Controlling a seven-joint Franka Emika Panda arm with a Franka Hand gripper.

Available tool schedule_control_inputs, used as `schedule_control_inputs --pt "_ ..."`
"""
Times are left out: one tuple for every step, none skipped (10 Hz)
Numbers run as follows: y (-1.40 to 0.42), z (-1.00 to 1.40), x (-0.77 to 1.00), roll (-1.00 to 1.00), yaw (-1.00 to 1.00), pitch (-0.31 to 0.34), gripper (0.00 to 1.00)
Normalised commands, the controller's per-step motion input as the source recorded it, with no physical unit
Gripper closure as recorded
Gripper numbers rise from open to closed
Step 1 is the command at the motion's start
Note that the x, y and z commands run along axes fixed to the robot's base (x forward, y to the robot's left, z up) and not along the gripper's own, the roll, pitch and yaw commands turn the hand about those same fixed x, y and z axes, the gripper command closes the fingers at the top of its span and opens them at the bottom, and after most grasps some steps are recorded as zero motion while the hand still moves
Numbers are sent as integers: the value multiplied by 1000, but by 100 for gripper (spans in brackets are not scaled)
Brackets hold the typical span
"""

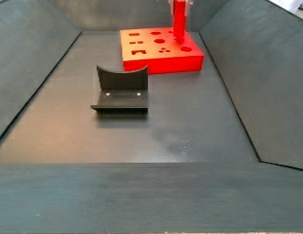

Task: Pick up the star object. Move up. Place the star object on the fixture. Regrasp the star object. Move to above the board. Insert the star object.
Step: Insert the star object.

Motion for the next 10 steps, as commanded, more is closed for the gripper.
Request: schedule_control_inputs --pt "-97 -443 0 0 -20 -50 100" --pt "-40 -314 0 0 -43 -47 100" --pt "-29 -409 0 0 -103 -36 100" --pt "0 -711 0 0 -174 -11 100" --pt "234 -849 -234 0 -280 0 100" --pt "197 -840 -217 -4 -271 0 100" --pt "94 -777 0 -4 -100 0 100" --pt "0 -809 0 -27 0 0 100" --pt "-197 -754 217 -114 26 0 100" --pt "-297 -660 337 -77 0 0 100"
